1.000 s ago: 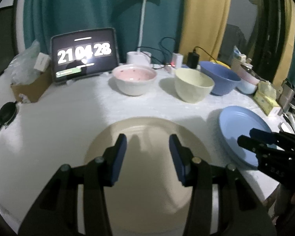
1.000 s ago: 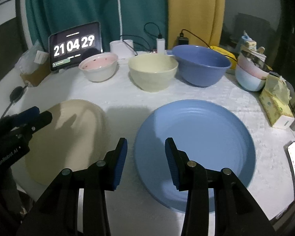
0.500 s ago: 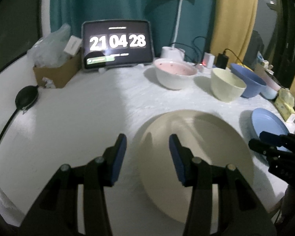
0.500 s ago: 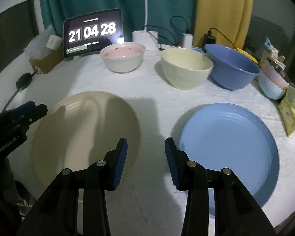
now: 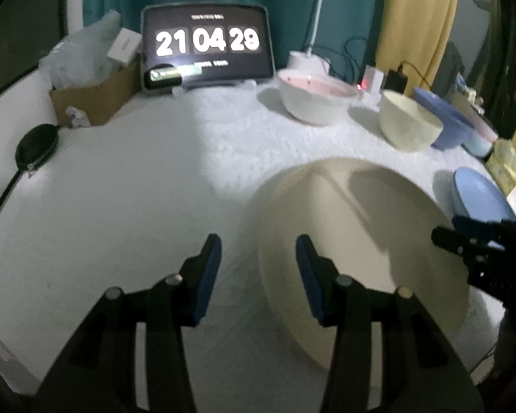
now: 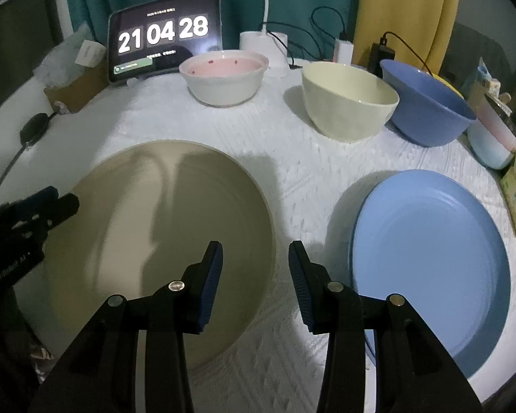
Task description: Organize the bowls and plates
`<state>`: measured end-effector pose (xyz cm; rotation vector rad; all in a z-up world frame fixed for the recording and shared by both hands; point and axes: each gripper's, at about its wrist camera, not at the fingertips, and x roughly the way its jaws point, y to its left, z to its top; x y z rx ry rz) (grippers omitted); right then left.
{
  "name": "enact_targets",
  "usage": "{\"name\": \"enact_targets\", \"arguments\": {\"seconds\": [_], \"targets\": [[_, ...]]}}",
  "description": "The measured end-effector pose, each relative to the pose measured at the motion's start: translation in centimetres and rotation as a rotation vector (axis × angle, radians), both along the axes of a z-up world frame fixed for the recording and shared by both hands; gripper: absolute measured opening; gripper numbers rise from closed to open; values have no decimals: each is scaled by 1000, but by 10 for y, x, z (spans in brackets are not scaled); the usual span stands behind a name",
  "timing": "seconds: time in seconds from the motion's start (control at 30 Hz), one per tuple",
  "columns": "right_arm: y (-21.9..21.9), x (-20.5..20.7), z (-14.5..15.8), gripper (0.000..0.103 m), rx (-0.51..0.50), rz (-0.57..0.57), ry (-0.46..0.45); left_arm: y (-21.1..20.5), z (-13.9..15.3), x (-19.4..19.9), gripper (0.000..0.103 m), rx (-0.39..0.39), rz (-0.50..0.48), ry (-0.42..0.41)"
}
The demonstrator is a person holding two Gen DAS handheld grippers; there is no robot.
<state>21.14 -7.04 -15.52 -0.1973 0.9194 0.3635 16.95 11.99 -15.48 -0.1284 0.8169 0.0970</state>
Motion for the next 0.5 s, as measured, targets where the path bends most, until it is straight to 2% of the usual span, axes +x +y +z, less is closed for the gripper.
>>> {"name": "enact_targets", "arguments": {"seconds": [0.13, 0.5], "targets": [[0, 1, -4, 42, -5, -3, 11, -4, -9, 3, 47, -1, -11, 33], [2, -1, -10, 40, 5, 33, 14, -8, -10, 1, 46, -6, -43, 14]]}}
